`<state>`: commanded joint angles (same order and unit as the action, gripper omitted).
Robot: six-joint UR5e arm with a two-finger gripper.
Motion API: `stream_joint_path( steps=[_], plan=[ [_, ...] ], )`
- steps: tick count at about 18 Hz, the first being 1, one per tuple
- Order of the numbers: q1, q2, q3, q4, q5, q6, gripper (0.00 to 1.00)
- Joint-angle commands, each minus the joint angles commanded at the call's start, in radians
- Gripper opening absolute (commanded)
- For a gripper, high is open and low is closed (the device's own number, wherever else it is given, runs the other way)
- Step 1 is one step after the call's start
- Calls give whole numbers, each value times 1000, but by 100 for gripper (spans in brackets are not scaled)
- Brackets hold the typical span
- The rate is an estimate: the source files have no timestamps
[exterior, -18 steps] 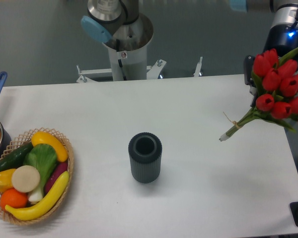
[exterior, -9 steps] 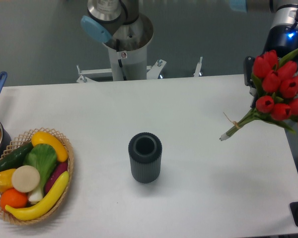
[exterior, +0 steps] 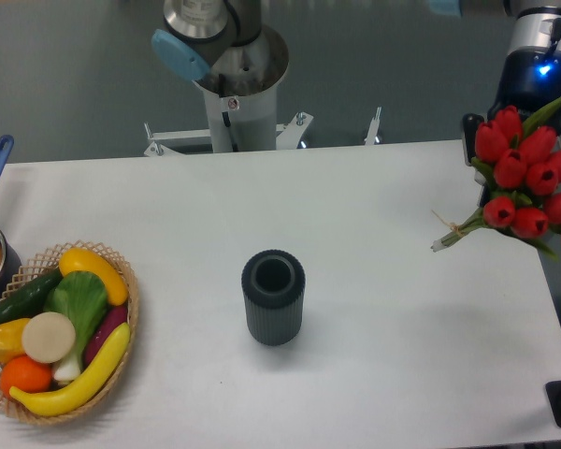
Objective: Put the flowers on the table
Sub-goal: 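Lower the held red tulips down onto the table surface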
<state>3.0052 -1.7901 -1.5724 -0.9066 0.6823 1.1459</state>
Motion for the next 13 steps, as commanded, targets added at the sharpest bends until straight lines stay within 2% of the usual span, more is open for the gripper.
stream_joint_path(
  steps=[5,13],
  plan=[
    [-63,-11,29,0,195,0,46],
    [-169,-41,26,-3,497,58,45]
  ],
)
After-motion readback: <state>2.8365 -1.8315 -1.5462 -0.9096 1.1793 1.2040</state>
